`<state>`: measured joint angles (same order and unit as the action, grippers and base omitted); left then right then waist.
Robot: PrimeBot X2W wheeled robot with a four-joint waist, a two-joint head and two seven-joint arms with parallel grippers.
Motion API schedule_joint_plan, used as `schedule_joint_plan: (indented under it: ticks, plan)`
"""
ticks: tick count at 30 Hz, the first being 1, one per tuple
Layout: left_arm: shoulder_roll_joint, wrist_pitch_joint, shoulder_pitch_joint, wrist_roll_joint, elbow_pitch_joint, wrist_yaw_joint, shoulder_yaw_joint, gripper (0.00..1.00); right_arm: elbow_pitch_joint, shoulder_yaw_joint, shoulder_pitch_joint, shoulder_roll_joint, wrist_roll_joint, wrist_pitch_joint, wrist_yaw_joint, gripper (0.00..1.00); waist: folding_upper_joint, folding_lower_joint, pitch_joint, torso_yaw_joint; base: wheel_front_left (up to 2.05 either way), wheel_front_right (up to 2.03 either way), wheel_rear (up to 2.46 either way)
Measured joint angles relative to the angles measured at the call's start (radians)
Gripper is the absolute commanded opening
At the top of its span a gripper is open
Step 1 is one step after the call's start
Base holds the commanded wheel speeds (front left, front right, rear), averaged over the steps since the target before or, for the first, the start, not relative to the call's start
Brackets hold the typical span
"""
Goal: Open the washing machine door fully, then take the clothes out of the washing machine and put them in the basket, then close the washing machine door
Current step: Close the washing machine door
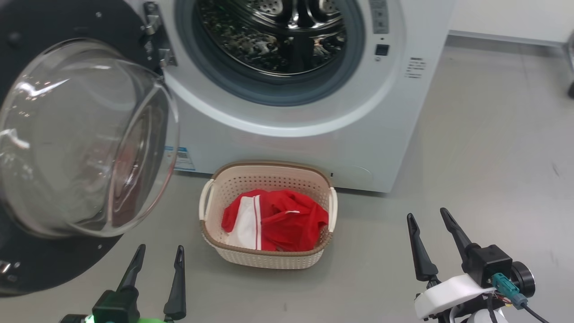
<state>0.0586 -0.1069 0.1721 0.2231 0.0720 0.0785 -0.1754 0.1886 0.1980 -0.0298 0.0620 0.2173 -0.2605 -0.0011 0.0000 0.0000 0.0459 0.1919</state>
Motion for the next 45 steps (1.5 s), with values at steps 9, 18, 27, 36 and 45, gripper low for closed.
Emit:
schedule_joint_plan:
  ticks: [9, 18, 27, 36, 45]
  plan:
    - [-0.001, -0.01, 0.0, 0.004, -0.013, 0.006, 0.0, 1.0, 0.001, 0.005, 0.0, -0.001, -0.009, 0.0, 0.01, 1.0, 0.0, 0.0, -0.002, 0.118, 0.0, 0.0, 0.0]
    - [-0.001, -0.01, 0.0, 0.006, -0.023, 0.01, 0.005, 1.0, 0.009, 0.024, 0.0, -0.003, -0.01, 0.0, 0.018, 1.0, 0.0, 0.0, -0.012, 0.218, 0.0, 0.0, 0.0]
    - [-0.001, -0.019, 0.001, 0.006, -0.022, 0.015, 0.021, 1.0, 0.017, 0.044, 0.0, -0.006, -0.017, 0.0, 0.026, 1.0, 0.0, 0.0, -0.017, 0.251, 0.0, 0.0, 0.0]
    - [-0.001, -0.019, 0.001, 0.006, -0.021, 0.017, 0.021, 1.0, 0.022, 0.047, 0.0, -0.006, -0.017, 0.0, 0.026, 1.0, 0.0, 0.0001, -0.013, 0.249, 0.0, 0.0, 0.0]
    - [-0.002, -0.028, 0.001, 0.006, -0.019, 0.018, 0.018, 0.0, 0.026, 0.047, 0.001, -0.006, -0.017, 0.0, 0.026, 1.0, 0.0, 0.0, -0.005, 0.244, 0.0, 0.0, 0.0]
